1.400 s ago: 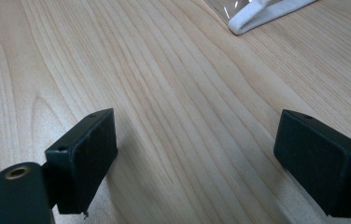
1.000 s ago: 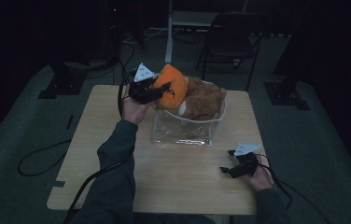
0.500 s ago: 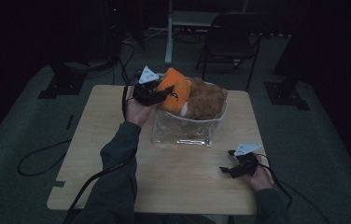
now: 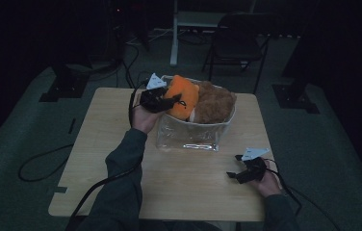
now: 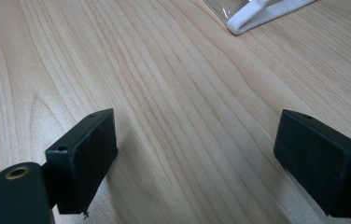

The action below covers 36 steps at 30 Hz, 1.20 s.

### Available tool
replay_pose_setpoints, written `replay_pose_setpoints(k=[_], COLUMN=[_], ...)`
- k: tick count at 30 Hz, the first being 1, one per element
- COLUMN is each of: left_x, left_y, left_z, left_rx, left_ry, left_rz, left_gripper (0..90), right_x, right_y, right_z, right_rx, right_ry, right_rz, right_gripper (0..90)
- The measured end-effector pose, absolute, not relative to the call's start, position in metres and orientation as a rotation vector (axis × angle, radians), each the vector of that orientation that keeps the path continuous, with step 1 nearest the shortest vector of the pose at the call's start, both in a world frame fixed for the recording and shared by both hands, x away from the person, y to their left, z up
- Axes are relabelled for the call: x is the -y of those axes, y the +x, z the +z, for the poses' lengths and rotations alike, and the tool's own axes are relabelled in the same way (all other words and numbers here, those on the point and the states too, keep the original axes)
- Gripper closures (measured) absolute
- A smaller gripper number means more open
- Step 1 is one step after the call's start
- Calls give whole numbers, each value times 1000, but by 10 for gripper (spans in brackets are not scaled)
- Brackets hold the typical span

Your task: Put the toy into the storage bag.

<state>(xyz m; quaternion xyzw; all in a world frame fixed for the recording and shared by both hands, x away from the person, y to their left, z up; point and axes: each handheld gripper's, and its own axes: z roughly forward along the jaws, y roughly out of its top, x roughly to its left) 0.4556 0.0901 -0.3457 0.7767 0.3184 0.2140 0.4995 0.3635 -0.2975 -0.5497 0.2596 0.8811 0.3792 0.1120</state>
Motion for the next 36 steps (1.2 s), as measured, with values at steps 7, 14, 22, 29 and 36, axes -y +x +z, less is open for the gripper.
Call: replay_pose_setpoints(k=[7,14,22,29,36], left_x=[-87,-93,-96,-90,-83], left_y=[460,473,473,458,452], left_z=[-340,-347,-352,-351,-360], left_rx=[-745,-843,-873,-813,-775], left_ry=[1879,1782,1716,1858,1964], left_rz=[527,485,515,547,507], left_gripper=[307,208,296,509,490], right_x=[298,297,297,298,298], right_y=[363,363,363,363,363], right_z=[-550,-550,-550,-550,-550], right_rx=[-2587,-2587,-2587,-2586,-2586], right_ry=[764,766,767,766,764], right_rz=[1114,1111,1112,1112,1112], right_gripper=[127,126,126,126,127])
